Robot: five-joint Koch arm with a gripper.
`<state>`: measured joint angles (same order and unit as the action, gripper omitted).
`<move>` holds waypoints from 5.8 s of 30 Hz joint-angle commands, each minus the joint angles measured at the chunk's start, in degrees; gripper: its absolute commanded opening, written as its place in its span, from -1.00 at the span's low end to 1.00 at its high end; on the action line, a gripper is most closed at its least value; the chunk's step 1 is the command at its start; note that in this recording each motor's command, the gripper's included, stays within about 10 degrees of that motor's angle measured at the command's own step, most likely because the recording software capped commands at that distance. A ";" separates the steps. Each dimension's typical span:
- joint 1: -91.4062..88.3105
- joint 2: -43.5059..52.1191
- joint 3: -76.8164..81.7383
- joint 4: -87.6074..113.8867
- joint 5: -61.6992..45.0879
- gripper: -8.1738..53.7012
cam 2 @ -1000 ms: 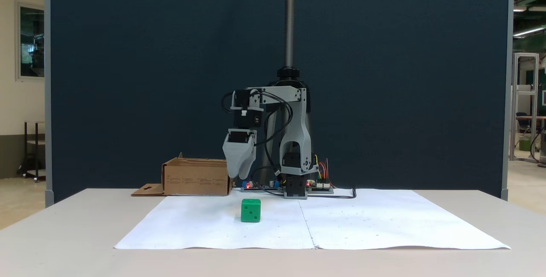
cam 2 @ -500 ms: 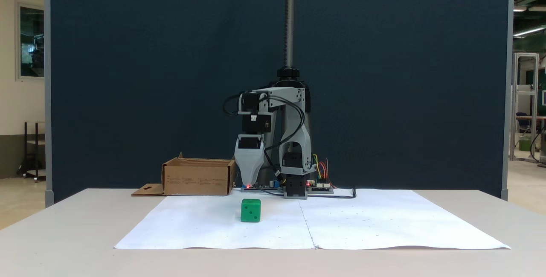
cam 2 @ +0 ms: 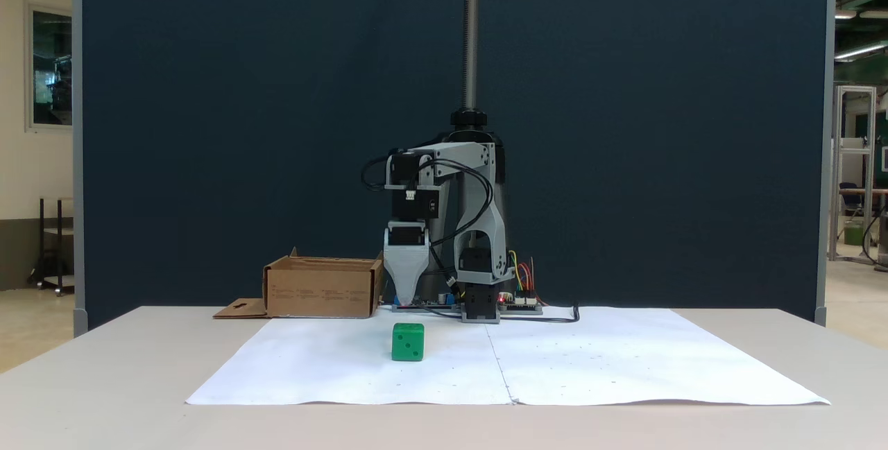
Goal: Grasp a green dice and put it in the bin.
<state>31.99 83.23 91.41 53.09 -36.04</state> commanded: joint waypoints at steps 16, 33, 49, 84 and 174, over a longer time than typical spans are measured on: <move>-0.97 -4.13 -0.62 -5.89 -0.09 0.70; -2.29 -6.33 -0.53 -6.94 14.85 0.65; -3.69 -9.23 -0.53 -7.91 17.67 0.66; -3.78 -13.18 1.49 -10.02 12.83 0.29; 62.58 11.43 -6.15 -22.32 28.12 0.66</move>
<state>96.33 90.62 86.48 36.21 -13.89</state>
